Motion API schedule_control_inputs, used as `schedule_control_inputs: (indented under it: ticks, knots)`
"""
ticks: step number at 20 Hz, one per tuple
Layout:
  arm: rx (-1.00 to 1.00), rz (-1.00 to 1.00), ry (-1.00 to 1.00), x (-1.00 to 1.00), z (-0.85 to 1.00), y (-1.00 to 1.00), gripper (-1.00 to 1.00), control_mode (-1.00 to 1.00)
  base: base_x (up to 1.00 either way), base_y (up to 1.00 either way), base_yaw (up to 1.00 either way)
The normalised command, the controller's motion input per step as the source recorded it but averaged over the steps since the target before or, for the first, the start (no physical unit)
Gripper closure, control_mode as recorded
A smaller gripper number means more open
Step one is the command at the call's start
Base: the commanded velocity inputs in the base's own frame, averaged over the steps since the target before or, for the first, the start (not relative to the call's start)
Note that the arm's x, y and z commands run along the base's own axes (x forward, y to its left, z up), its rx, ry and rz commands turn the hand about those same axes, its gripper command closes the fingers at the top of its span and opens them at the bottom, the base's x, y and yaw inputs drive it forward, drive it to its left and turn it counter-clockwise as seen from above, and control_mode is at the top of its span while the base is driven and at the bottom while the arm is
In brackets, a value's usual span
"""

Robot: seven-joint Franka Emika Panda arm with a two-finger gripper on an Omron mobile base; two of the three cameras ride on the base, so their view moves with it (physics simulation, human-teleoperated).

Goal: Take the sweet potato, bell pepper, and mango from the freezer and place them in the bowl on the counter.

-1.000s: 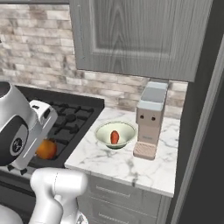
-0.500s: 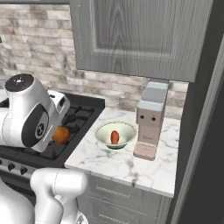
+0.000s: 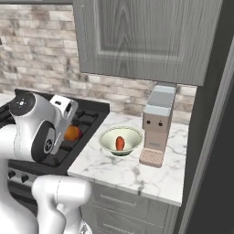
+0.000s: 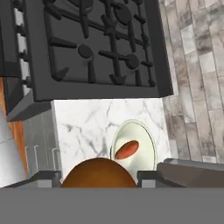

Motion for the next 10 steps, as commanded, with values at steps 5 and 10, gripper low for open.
schedule_control_inputs:
  ticks: [5, 10]
  knots:
    - [0.00, -0.12, 0.00, 0.69, 0.00, -0.22, 1.00, -1.00, 0.00, 0.00, 0.00]
    - [0.00, -0.10, 0.00, 0.52, -0.13, -0.29, 1.00, -1.00, 0.00, 0.00, 0.00]
